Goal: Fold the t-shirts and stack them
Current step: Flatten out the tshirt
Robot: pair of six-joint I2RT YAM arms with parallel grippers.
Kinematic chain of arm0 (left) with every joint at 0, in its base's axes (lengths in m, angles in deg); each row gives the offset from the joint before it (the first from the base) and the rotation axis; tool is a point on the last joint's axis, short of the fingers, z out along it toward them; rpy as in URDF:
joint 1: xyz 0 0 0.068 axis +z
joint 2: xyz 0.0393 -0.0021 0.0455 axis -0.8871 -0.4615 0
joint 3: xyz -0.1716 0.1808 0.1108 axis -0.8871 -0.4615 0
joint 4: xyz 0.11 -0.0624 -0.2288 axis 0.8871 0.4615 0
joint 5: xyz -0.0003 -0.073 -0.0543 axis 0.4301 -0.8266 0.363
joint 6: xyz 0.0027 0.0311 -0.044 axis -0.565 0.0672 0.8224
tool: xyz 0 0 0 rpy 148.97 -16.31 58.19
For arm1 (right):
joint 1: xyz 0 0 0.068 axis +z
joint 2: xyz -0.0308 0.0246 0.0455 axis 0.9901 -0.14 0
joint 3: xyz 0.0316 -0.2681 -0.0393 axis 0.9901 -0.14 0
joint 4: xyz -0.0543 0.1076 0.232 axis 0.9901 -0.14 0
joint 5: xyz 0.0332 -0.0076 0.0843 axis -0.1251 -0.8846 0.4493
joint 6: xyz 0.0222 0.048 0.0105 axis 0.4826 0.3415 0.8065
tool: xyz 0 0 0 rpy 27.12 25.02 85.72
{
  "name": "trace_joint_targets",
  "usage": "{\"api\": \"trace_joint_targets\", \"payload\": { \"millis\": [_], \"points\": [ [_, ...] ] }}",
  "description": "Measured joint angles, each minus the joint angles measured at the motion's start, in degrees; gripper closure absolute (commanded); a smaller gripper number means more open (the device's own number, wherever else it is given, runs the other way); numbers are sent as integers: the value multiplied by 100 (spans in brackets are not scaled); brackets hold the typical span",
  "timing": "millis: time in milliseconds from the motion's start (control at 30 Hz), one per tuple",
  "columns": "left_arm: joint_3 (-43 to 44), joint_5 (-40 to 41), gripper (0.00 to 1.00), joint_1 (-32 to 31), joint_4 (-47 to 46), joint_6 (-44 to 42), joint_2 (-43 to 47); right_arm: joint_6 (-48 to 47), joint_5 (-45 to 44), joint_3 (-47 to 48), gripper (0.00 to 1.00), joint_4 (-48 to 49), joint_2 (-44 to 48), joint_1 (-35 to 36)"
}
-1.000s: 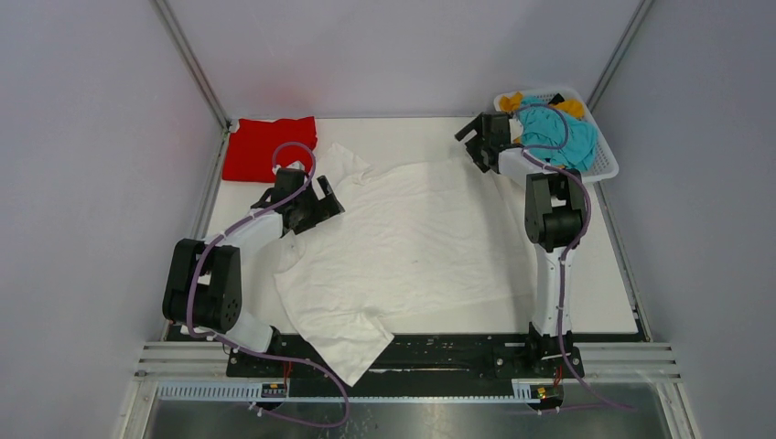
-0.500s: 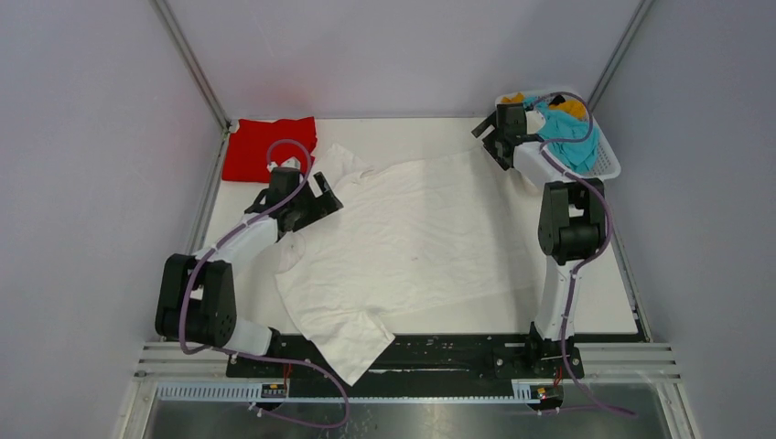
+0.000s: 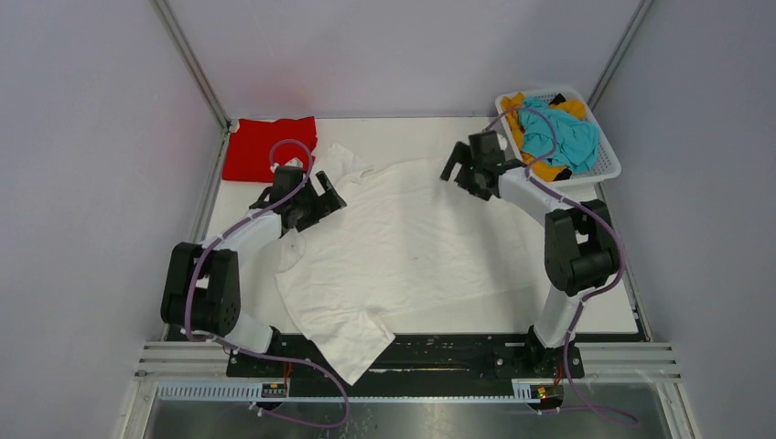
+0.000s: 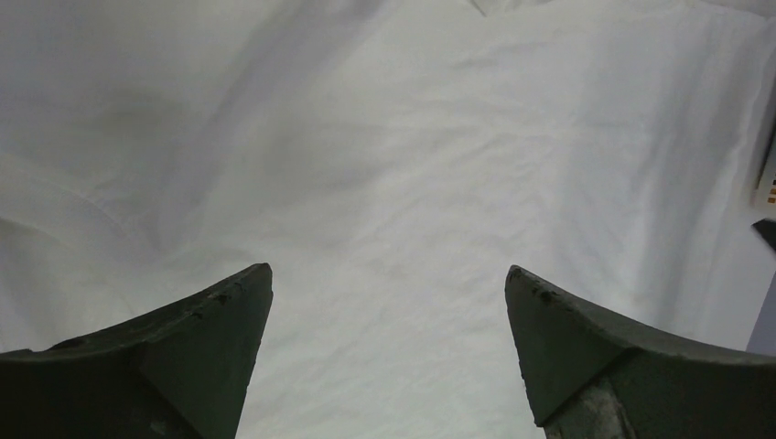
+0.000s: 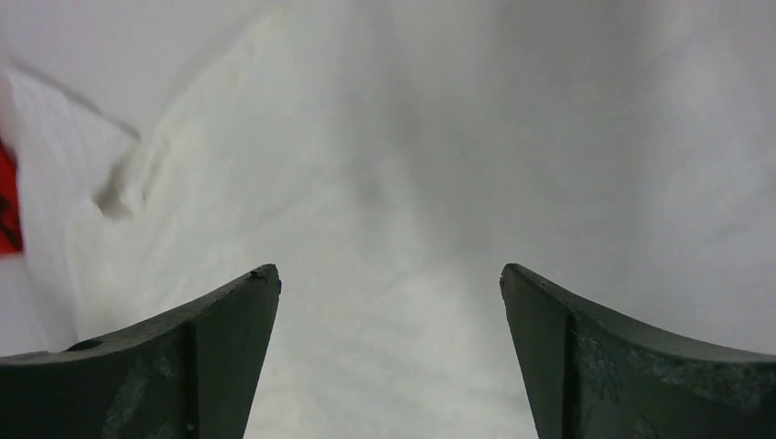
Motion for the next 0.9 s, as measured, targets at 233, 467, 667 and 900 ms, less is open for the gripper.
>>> {"api": "trace_joint_targets", "payload": {
  "millis": [233, 467, 667, 900],
  "points": [
    [894, -201, 1, -28, -111, 192, -1530, -46, 404, -916, 1, -208, 0, 501],
    [2583, -411, 1, -76, 46, 337, -3014, -50, 498, -988, 1, -330, -142, 280],
    [4343, -570, 1, -85, 522, 376, -4179, 111, 741, -813, 1, -306, -323, -66],
    [7007, -802, 1, -96, 1233, 485, -5796, 160, 890, -507, 0, -315, -560, -243]
  ]
}}
